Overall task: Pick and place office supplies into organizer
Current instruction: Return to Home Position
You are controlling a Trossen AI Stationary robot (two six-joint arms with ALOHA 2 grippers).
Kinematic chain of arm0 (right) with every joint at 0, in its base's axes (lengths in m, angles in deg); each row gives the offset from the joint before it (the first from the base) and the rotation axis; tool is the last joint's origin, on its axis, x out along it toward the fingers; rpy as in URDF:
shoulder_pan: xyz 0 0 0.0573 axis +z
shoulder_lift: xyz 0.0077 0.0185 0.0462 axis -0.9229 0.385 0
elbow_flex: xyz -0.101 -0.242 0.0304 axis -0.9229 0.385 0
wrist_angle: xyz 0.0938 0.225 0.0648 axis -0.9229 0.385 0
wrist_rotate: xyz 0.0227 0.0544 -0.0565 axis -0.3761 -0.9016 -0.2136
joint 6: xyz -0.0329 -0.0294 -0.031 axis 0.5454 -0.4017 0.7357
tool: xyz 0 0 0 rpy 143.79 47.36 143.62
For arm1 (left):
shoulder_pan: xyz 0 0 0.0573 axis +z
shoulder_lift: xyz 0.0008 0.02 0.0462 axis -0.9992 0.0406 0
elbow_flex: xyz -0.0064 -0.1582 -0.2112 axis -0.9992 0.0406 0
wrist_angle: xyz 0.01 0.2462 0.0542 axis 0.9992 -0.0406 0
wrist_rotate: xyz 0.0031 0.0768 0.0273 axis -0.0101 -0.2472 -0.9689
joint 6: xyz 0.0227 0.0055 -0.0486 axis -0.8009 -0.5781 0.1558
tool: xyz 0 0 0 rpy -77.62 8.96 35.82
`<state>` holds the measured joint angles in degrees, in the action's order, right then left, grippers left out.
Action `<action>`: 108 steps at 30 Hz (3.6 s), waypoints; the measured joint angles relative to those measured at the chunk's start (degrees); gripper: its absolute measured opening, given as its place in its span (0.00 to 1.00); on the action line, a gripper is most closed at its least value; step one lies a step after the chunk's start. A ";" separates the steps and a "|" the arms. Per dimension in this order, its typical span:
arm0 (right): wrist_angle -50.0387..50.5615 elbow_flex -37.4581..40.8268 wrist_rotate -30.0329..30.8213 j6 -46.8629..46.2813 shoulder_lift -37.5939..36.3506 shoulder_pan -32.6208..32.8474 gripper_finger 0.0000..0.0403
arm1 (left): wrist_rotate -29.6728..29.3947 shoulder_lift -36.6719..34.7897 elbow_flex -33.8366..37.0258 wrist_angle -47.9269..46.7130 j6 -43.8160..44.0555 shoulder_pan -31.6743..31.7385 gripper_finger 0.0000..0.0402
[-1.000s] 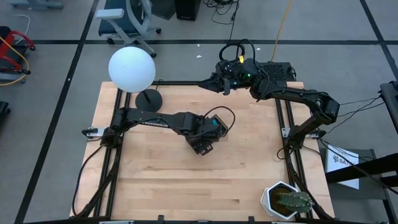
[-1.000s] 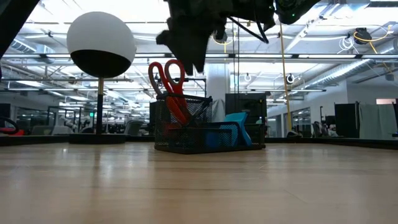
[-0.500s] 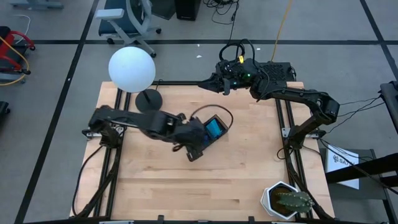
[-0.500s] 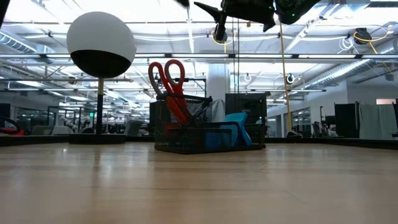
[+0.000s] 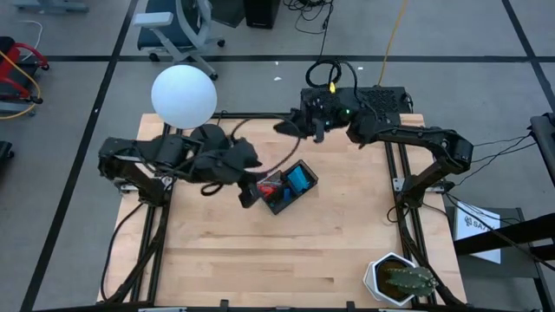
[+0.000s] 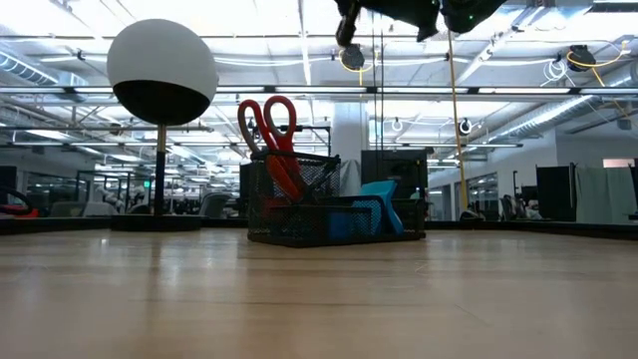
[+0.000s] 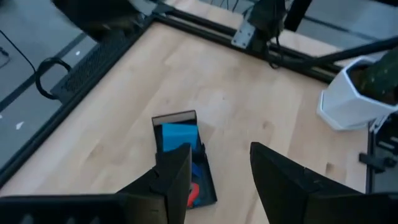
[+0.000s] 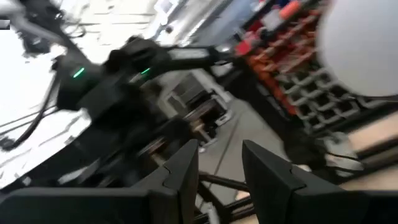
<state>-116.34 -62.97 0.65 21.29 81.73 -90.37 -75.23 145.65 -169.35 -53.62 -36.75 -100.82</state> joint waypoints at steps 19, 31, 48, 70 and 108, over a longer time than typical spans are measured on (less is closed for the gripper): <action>-1.70 0.00 19.72 8.19 -0.02 14.54 0.29 | 3.07 -7.04 0.00 -0.06 -12.13 -1.18 0.42; -1.85 0.01 27.11 21.83 -5.03 17.81 0.29 | -1.08 -12.39 0.00 2.55 -10.93 -3.08 0.42; 25.60 -0.04 34.98 36.85 -22.56 21.08 0.29 | -4.29 -13.45 3.56 17.12 -12.62 -2.55 0.42; 29.27 -0.02 40.53 39.64 -23.86 23.90 0.29 | -1.47 -37.19 40.75 40.18 -14.21 -3.87 0.42; 28.82 -0.04 40.64 39.67 -26.02 23.88 0.29 | 3.98 -39.36 48.28 45.35 -25.99 7.89 0.42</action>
<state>-87.52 -63.01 41.29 60.95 55.71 -66.50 -71.24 106.29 -121.07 -8.27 -62.74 -92.93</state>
